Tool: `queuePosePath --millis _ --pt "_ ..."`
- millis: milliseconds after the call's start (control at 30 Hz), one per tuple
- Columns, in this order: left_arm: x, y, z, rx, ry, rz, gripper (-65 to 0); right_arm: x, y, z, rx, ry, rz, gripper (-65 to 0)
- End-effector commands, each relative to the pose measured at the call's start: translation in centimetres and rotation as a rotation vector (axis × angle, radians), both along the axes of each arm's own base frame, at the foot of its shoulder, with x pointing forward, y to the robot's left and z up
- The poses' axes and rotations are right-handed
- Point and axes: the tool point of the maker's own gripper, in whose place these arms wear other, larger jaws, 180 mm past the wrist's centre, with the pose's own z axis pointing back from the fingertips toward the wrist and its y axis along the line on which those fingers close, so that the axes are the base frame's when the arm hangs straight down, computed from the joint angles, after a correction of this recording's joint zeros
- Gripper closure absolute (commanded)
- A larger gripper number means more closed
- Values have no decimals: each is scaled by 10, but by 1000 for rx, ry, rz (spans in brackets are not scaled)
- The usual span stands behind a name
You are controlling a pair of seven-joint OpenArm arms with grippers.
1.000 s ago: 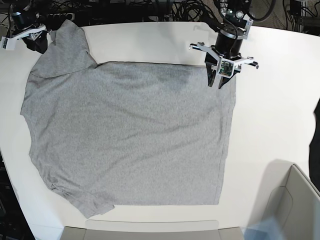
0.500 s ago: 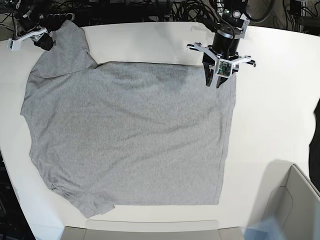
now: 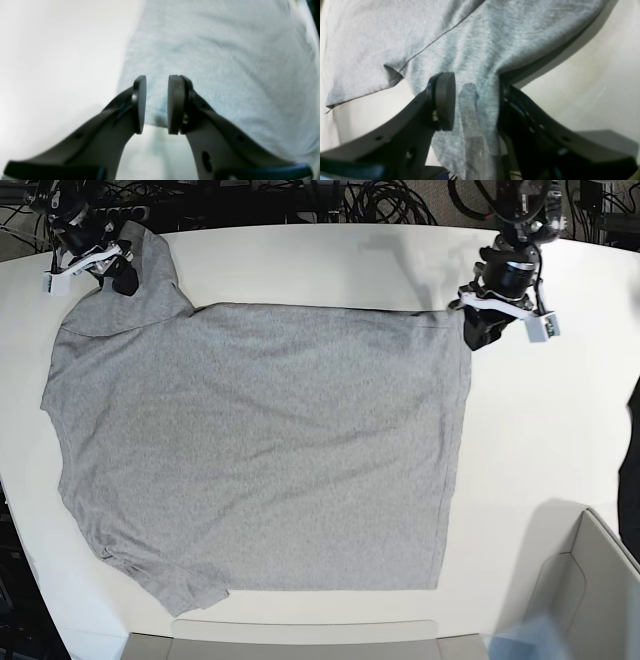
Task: Fold the T-shirt properly
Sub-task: 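Grasp the shirt's shoulder corners with the left and right grippers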
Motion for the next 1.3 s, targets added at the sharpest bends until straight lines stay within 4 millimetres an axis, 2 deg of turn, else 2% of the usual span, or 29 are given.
queuePosePath --millis 0,67,133,300,500,600,667,800,900,1067,1167,1267 --pt "2 10 7 -12 -16 20 -177 -20 2 -15 -21 111 41 -239" --pt "2 26 4 -45 15 59 -203 -20 1 -15 -23 110 41 -239" --pt "2 34 -9 -75 78 69 -221 -18 -5 -12 -41 110 50 -239" --pt "7 37 -40 -145 174 82 -224 -10 -9 -8 -57 96 63 -239" --pt "-2 39 -58 -158 230 95 -224 -8 -11 -7 -64 96 72 -239" --pt "-14 42 -79 -175 293 116 -224 -8 -11 -6 -66 95 73 -239" --pt "-22 35 -94 -189 340 100 -224 -7 -12 -6 -67 95 74 -239" --pt "-9 12 -91 -181 304 -35 -224 -4 -11 -6 -66 88 76 -239" --pt "-10 7 -91 -186 304 -50 -224 -7 1 -10 -49 100 104 -239" --pt "-13 0 -97 -195 317 -73 -221 -2 15 -6 -100 95 176 -238" --pt "-18 -14 -105 -208 340 -110 -171 3 18 -3 -143 88 213 -200" --pt "-20 -18 -110 -214 354 -116 -71 6 19 1 -162 78 224 -109"
